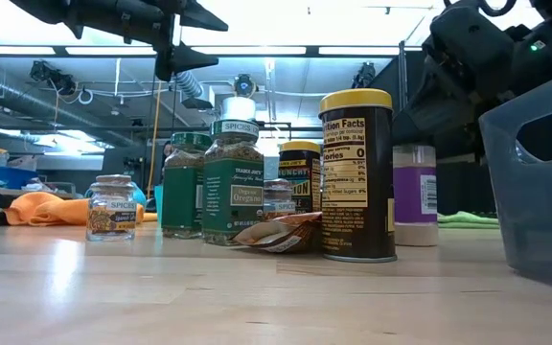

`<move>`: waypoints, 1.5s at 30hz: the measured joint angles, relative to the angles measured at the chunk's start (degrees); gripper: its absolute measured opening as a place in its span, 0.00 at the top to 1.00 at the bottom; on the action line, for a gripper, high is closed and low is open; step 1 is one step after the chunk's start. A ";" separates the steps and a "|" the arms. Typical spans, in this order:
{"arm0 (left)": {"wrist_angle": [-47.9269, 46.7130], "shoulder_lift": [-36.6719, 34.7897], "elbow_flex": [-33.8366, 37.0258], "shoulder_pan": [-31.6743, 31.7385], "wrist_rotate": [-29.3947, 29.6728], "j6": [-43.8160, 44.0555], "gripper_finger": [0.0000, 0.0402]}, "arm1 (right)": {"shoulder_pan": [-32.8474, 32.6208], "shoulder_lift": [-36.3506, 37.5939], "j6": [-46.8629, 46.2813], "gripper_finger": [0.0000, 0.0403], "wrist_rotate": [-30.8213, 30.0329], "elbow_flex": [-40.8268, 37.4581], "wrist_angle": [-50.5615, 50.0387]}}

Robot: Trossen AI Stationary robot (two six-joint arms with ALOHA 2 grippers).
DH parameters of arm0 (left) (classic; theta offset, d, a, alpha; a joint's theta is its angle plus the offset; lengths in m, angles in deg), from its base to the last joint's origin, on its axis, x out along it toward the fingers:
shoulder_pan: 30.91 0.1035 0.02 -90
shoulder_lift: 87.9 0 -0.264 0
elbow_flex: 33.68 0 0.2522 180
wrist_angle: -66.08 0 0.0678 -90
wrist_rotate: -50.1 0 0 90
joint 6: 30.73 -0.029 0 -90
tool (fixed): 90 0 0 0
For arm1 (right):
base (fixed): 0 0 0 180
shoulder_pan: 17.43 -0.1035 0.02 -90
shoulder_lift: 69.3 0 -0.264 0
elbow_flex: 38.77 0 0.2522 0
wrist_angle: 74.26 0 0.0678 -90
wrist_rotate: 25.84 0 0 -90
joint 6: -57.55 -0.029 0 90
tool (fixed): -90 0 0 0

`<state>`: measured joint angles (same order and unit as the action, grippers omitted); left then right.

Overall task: Sort spices by type
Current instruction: Put the black seasoning bottle into the orange transparent bin

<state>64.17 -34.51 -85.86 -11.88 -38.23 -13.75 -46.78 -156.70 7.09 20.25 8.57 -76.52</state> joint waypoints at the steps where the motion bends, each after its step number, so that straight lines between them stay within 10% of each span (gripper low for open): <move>1: -0.02 0.00 0.00 0.00 0.04 0.00 0.08 | 0.15 0.02 -0.49 0.38 -0.14 0.00 -0.24; 14: 0.03 0.00 0.00 0.00 0.42 -0.13 0.08 | 4.28 3.14 -0.76 0.45 -2.46 -0.07 0.18; 27: 0.00 0.00 0.00 0.00 0.91 -1.57 0.08 | 20.11 19.06 20.67 0.45 -13.52 -0.04 -6.81; 45: -0.67 0.00 0.31 0.00 1.96 -2.13 0.08 | 42.97 14.35 33.44 0.44 -3.97 -0.02 -4.37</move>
<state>63.50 -34.51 -85.55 -11.88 -36.26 -15.89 -3.81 -142.35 40.53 16.28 8.55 -80.89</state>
